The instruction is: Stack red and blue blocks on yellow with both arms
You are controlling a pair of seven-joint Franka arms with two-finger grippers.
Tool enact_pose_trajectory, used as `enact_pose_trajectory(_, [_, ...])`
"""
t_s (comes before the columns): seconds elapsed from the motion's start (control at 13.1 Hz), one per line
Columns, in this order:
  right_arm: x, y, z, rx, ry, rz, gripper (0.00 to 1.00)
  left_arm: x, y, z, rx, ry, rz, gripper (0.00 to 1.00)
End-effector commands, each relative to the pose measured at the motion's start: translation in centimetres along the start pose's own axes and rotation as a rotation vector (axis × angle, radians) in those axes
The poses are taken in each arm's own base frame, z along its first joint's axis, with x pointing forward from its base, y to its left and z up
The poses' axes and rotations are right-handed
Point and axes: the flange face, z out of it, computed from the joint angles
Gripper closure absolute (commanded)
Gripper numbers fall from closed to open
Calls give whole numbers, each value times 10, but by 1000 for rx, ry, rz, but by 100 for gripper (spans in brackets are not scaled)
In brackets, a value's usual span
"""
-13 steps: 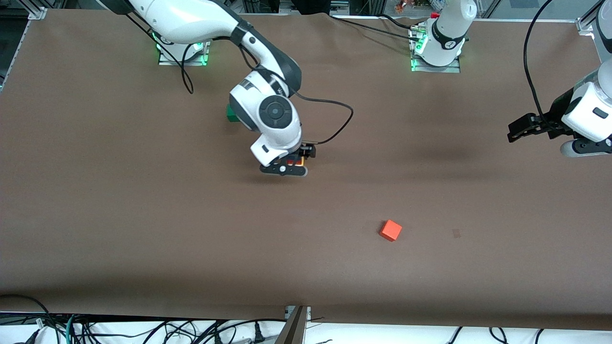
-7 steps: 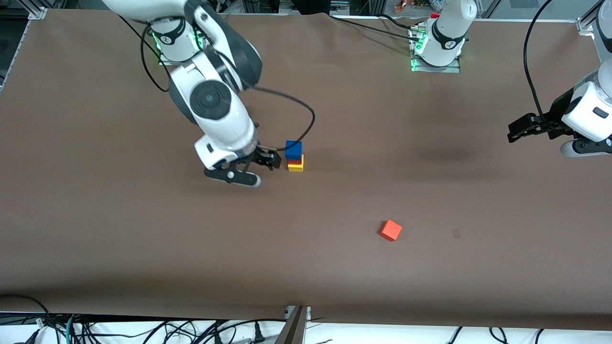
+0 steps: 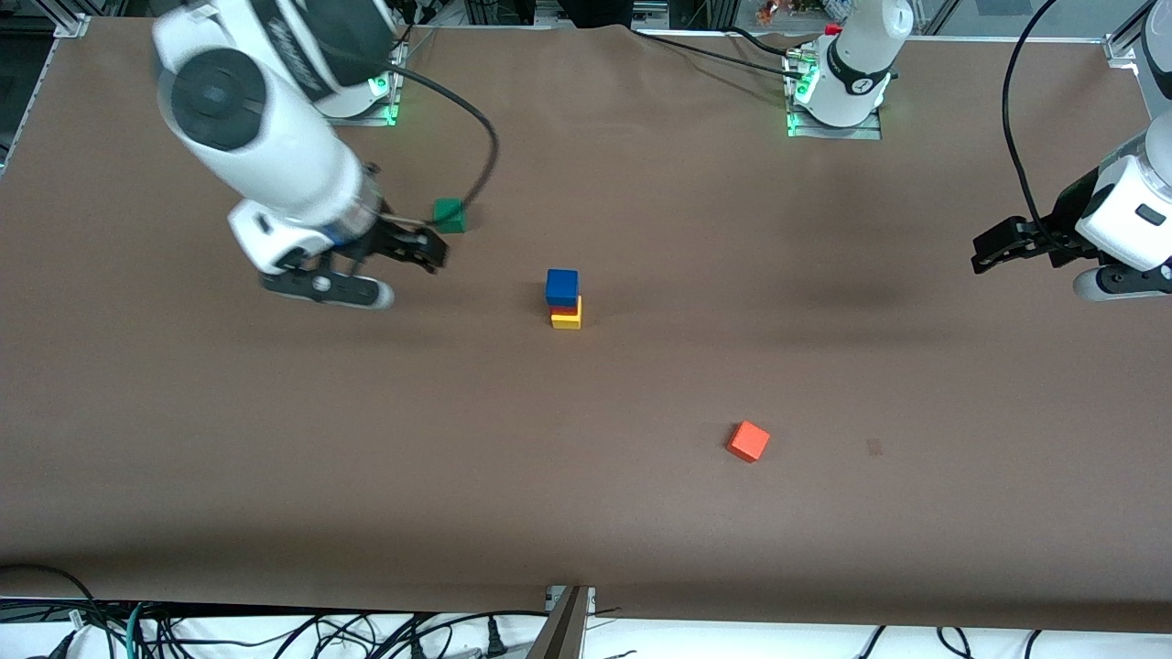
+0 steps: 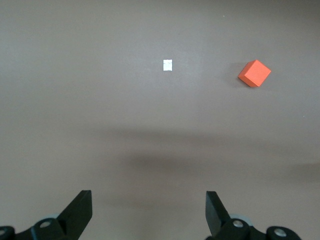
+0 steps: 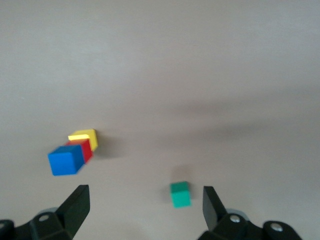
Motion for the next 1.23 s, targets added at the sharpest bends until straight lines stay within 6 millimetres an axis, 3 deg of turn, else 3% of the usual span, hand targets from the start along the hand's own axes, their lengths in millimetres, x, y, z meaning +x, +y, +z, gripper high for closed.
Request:
enact_pose_trajectory(0.0, [-26, 61, -21, 7, -18, -45, 0, 2, 3, -5, -22, 9, 14, 0])
enact_pose_trajectory(0.38, [-9, 148, -30, 13, -43, -93, 0, 2, 3, -4, -27, 7, 12, 0])
enact_pose_trajectory(0.54, [-5, 171, -31, 16, -51, -147, 0, 2, 4, -4, -27, 7, 14, 0])
enact_pose_trajectory(0.69, [-2, 180, -32, 3, -45, -148, 0, 2, 5, -4, -27, 7, 16, 0])
enact_pose_trajectory(1.15, [12, 181, -38, -19, -20, -159, 0, 2, 4, -4, -27, 7, 16, 0])
